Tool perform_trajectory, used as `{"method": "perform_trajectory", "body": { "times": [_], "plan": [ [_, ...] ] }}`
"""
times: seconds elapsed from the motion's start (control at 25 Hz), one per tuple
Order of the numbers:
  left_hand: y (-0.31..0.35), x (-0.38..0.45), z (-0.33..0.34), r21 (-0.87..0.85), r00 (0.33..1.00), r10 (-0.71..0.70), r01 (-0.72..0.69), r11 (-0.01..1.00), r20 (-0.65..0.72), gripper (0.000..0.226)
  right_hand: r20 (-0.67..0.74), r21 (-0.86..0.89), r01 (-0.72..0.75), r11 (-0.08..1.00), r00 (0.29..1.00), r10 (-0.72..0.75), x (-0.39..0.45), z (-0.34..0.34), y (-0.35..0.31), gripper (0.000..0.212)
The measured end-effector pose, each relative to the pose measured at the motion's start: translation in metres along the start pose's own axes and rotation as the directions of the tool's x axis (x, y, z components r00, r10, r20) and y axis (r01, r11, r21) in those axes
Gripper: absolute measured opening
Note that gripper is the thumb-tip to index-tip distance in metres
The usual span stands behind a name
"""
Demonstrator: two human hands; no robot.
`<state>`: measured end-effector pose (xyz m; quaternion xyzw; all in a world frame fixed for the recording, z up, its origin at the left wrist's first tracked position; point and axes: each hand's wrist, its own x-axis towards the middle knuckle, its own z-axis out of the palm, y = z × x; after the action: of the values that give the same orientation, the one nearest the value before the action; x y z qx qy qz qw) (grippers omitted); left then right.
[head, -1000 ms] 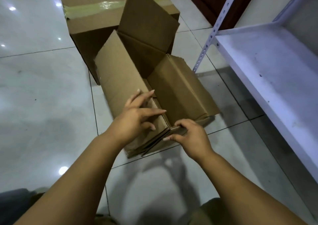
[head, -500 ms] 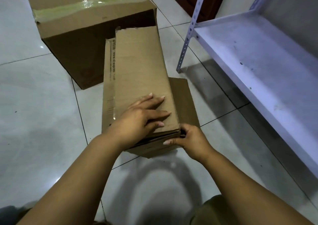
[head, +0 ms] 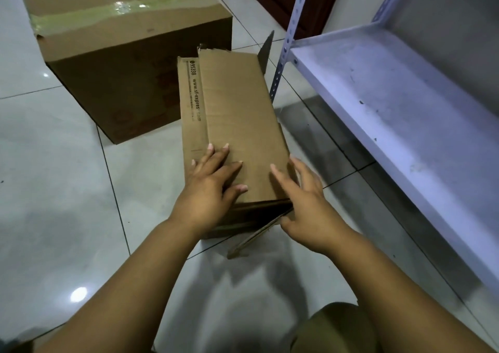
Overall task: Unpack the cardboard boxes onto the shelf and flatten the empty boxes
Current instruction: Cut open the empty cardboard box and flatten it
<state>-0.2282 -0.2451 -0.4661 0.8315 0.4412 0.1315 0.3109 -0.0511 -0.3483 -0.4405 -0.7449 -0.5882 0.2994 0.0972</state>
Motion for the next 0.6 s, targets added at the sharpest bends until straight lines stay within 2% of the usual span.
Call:
{"method": "perform_trajectory", "body": {
  "times": [0.12,0.2,0.28,0.36,0.4,0.48,0.6],
  "plan": [
    [-0.001,-0.005,-0.002,-0.044,0.999,-0.016,0.014,0.999,-0.051,0.056,0.118,-0.013,-0.043,0.999,0.992,0.044,0.006,-0.01,-0.022,0.07],
    [-0.004,-0.01,-0.005,-0.076,0.986,-0.093,0.083,0.994,-0.136,0.065,0.077,-0.027,-0.121,0.992,0.989,0.123,0.014,-0.007,-0.034,0.068],
    [-0.006,-0.014,-0.01,-0.132,0.944,-0.285,0.264,0.955,-0.169,0.087,0.03,0.002,-0.239,0.971,0.971,0.238,0.024,-0.002,-0.042,0.074],
    [-0.01,-0.014,-0.017,-0.296,0.846,-0.529,0.49,0.82,-0.067,0.104,0.023,-0.026,-0.306,0.952,0.952,0.306,0.031,0.004,-0.049,0.079],
    [-0.014,-0.013,-0.02,-0.405,0.8,-0.599,0.555,0.726,0.022,0.101,0.023,-0.059,-0.314,0.948,0.949,0.315,0.034,0.007,-0.052,0.081],
    [-0.024,-0.013,-0.021,-0.577,0.782,-0.603,0.57,0.585,0.161,0.074,0.023,-0.1,-0.303,0.948,0.952,0.307,0.037,0.015,-0.061,0.082],
    [-0.035,-0.015,-0.023,-0.664,0.79,-0.595,0.525,0.533,0.148,0.045,0.032,-0.126,-0.292,0.948,0.954,0.298,0.04,0.023,-0.074,0.082]
  ]
}}
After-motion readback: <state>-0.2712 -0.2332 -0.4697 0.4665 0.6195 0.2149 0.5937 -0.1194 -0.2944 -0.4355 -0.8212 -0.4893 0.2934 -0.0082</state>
